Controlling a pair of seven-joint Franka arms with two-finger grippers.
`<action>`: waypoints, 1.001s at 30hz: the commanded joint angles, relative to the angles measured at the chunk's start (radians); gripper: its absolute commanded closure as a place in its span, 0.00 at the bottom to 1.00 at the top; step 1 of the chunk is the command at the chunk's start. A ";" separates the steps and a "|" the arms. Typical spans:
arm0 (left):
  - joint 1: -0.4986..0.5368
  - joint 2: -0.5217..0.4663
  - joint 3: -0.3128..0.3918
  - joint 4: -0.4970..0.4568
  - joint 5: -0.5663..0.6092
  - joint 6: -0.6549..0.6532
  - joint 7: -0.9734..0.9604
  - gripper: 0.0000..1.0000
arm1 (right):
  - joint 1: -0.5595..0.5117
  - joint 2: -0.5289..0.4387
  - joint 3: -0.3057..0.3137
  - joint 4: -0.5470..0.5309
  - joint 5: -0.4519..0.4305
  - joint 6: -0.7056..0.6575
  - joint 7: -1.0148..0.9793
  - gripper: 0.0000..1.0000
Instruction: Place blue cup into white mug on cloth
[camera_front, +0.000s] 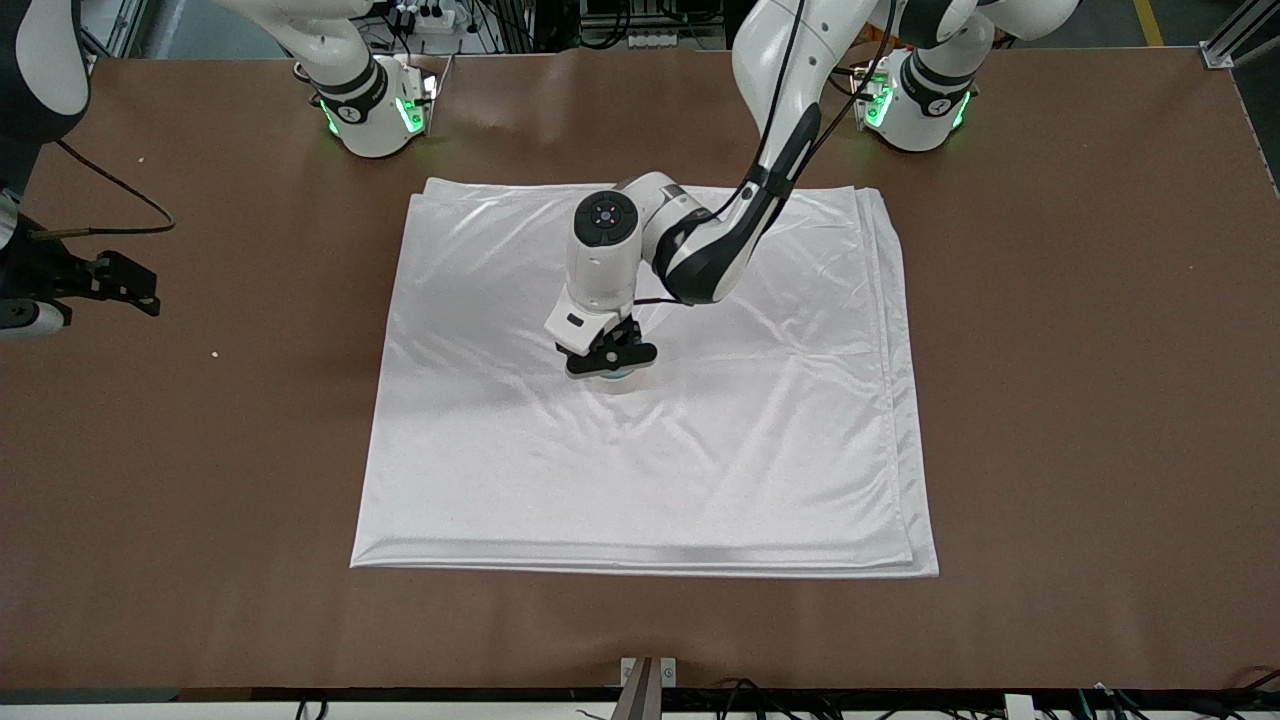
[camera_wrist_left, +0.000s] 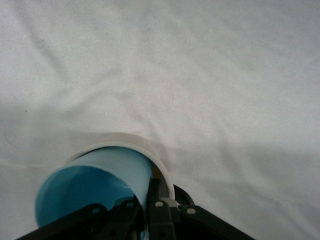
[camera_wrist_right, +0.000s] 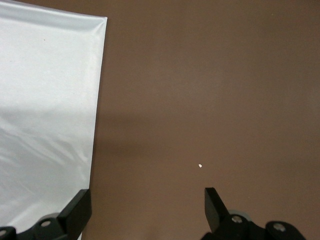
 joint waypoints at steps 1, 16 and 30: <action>-0.007 0.012 0.006 0.027 0.022 0.004 -0.037 1.00 | -0.005 -0.009 -0.009 0.009 0.005 -0.015 0.016 0.00; -0.008 0.013 0.006 0.027 0.022 0.005 -0.047 1.00 | -0.005 -0.009 -0.009 0.014 0.005 -0.034 0.036 0.00; -0.010 0.015 0.006 0.025 0.022 0.007 -0.049 1.00 | -0.010 -0.009 -0.009 0.026 0.005 -0.045 0.036 0.00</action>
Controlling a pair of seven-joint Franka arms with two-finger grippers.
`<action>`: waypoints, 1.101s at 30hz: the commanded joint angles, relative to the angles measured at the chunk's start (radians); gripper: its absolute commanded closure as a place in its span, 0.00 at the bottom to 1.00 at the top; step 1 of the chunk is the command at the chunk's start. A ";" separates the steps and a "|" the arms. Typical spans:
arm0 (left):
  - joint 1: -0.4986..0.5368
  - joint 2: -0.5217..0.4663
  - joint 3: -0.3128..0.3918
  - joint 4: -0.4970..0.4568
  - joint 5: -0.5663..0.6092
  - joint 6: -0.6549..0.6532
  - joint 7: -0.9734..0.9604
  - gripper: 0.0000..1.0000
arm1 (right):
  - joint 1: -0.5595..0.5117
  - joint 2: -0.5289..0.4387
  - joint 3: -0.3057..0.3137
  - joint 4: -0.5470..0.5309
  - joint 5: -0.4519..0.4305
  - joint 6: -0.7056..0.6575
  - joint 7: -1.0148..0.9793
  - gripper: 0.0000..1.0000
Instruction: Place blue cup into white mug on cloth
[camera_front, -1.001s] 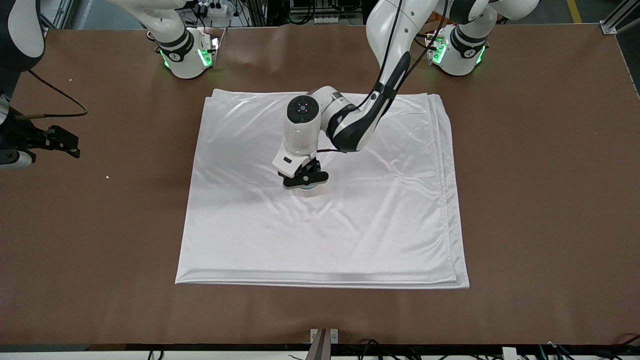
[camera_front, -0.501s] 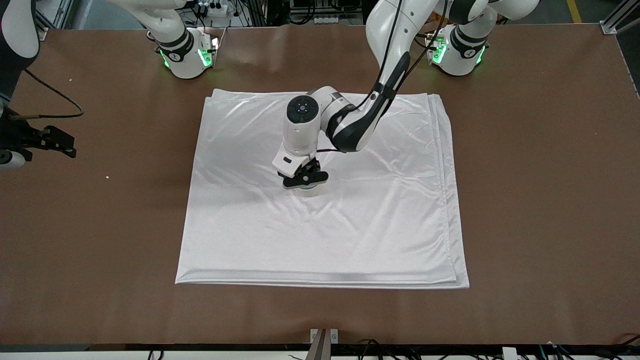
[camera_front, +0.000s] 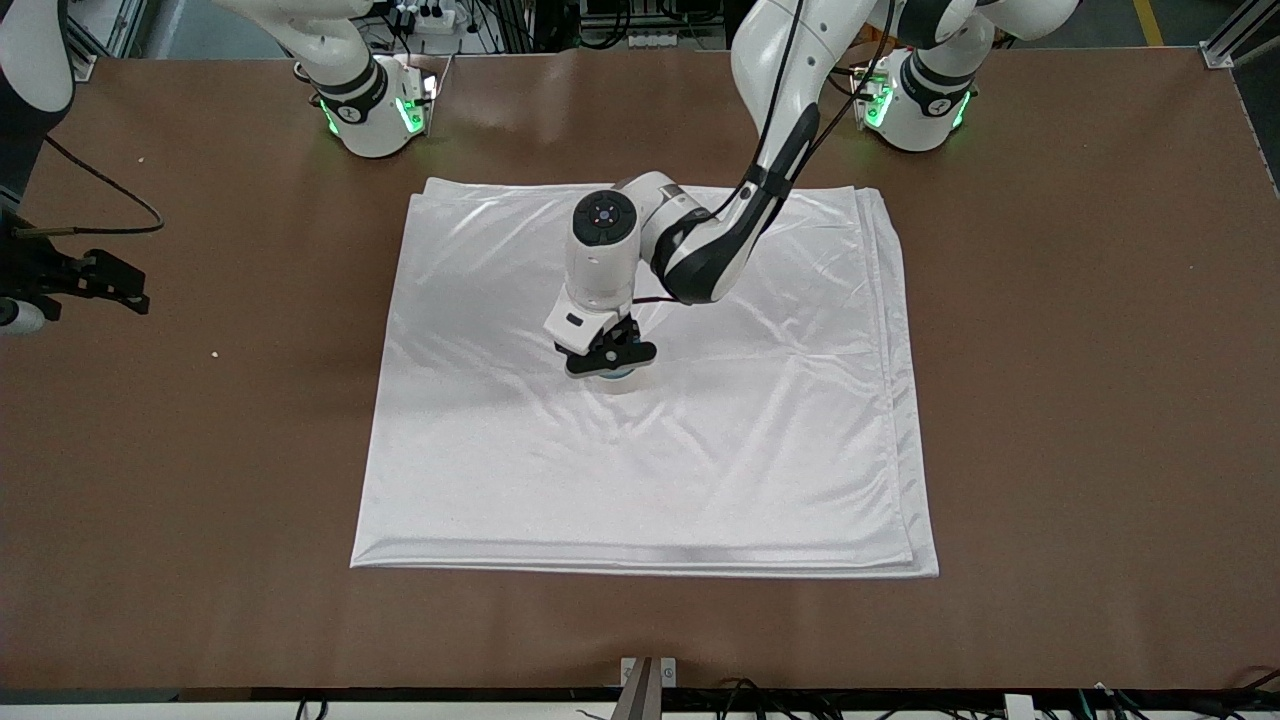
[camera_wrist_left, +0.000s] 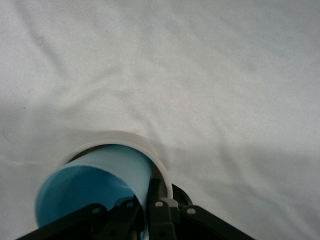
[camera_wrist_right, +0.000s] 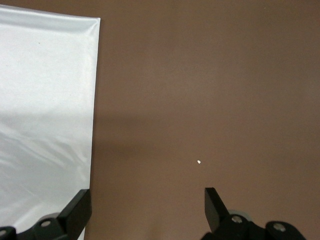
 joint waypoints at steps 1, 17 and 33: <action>-0.008 0.012 0.007 0.023 0.022 0.006 -0.032 1.00 | -0.012 -0.009 0.003 0.014 0.004 -0.025 0.014 0.00; -0.008 -0.003 0.005 0.024 0.021 -0.052 -0.034 1.00 | -0.016 -0.004 0.006 0.043 0.004 -0.028 0.015 0.00; -0.003 -0.026 -0.001 0.027 0.016 -0.098 -0.034 0.97 | -0.012 -0.004 0.009 0.053 0.004 -0.030 0.021 0.00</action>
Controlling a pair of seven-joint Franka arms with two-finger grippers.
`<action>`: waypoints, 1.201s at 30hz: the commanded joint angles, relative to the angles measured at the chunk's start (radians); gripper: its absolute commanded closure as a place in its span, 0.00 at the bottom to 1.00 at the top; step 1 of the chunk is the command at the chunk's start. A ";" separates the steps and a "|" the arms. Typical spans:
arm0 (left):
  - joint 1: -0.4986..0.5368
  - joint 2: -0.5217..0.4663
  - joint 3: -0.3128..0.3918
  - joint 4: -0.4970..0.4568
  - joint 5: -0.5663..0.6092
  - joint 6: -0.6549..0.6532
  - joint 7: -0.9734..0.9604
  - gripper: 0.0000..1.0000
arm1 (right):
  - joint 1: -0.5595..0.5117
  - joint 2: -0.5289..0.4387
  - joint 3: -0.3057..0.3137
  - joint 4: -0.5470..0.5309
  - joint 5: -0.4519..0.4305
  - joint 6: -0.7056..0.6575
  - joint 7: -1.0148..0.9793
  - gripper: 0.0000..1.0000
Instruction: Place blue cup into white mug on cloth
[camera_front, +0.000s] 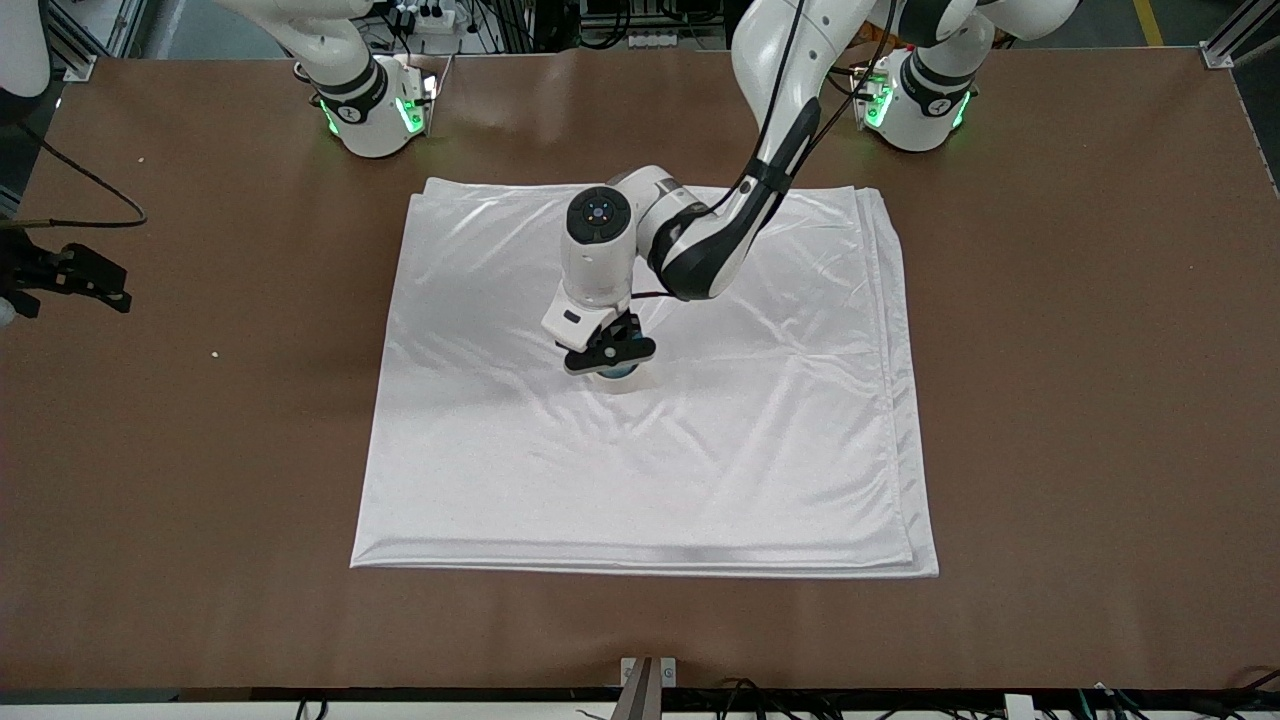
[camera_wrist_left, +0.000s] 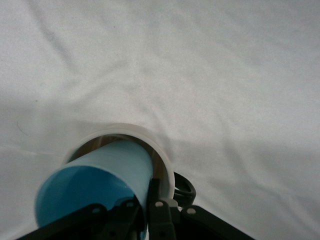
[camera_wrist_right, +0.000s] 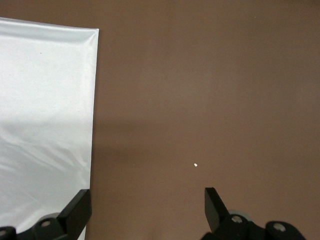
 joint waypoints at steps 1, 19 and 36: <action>-0.001 -0.016 0.000 0.004 0.015 -0.032 -0.031 0.96 | -0.003 -0.004 0.006 0.013 0.003 -0.016 0.017 0.00; -0.001 -0.016 0.002 0.007 0.015 -0.039 -0.046 0.68 | -0.005 -0.001 0.006 0.013 0.007 -0.016 0.015 0.00; 0.019 -0.050 0.000 0.035 0.012 -0.108 -0.038 0.66 | -0.005 -0.001 0.006 0.024 0.007 -0.013 0.017 0.00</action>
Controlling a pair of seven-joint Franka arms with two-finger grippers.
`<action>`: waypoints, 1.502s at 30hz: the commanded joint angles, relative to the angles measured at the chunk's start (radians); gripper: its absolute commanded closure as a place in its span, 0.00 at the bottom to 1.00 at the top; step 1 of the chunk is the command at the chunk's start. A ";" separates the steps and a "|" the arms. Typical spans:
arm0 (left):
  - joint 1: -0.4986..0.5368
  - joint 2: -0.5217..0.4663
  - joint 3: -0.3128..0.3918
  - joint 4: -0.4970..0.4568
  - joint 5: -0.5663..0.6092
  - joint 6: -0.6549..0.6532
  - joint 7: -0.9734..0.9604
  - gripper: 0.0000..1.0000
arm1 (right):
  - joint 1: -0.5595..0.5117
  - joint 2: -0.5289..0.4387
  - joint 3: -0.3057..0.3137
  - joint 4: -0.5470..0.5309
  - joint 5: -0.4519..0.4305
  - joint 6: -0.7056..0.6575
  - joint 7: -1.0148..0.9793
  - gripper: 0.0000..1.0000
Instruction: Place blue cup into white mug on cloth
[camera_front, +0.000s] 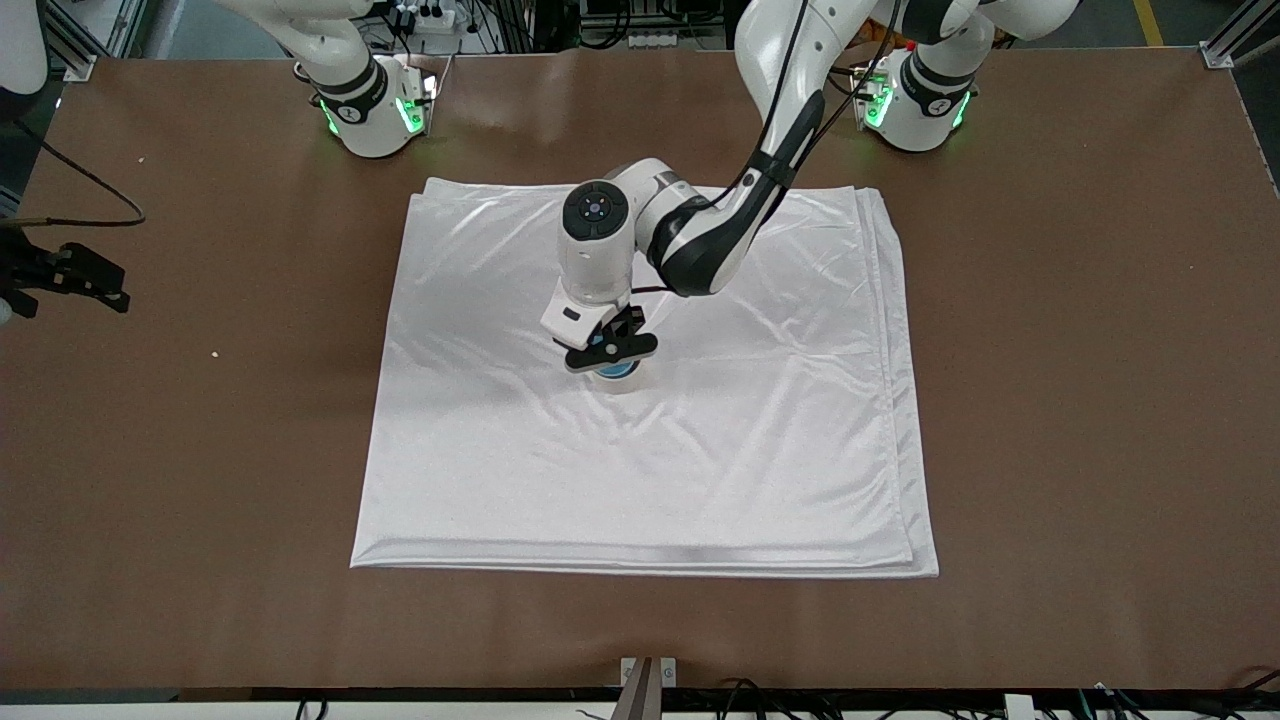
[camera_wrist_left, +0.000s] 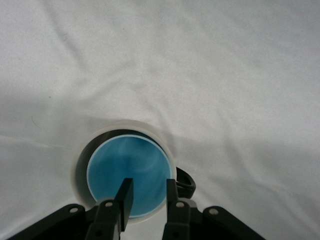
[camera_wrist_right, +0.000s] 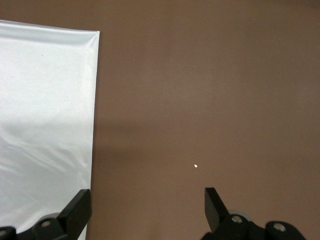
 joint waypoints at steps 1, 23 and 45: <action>0.017 -0.042 0.000 0.006 0.009 -0.049 -0.019 0.66 | -0.005 -0.001 0.004 0.016 0.005 -0.010 0.017 0.00; 0.186 -0.231 -0.005 0.002 -0.021 -0.299 0.130 0.65 | -0.002 -0.032 0.009 0.019 0.007 -0.023 0.066 0.00; 0.515 -0.358 0.003 -0.004 -0.016 -0.445 0.443 0.65 | -0.057 -0.070 0.099 0.019 0.047 -0.085 0.154 0.00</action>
